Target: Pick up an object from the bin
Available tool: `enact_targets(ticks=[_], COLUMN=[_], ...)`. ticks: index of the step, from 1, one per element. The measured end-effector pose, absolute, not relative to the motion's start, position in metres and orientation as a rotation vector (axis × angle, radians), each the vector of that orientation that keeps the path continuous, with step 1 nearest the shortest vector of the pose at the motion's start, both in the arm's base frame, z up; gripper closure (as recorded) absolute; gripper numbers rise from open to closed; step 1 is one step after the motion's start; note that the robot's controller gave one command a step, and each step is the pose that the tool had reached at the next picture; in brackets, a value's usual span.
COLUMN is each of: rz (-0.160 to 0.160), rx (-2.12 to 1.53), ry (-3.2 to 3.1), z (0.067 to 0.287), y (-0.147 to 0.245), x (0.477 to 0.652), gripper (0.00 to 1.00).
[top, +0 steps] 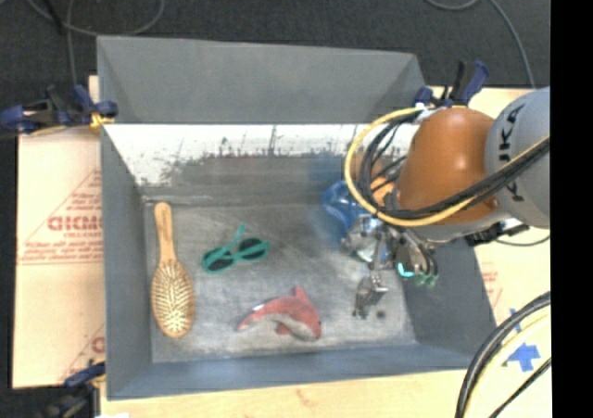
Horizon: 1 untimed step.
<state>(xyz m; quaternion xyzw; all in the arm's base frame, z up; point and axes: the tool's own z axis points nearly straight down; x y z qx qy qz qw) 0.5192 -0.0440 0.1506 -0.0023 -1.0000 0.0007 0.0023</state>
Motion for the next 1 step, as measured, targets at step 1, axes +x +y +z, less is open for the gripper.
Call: enact_targets(ticks=[1], rz=[0.003], rx=[-0.006], ry=[-3.143], z=[0.1541], y=[-0.0442], x=[0.5203], gripper=[0.0])
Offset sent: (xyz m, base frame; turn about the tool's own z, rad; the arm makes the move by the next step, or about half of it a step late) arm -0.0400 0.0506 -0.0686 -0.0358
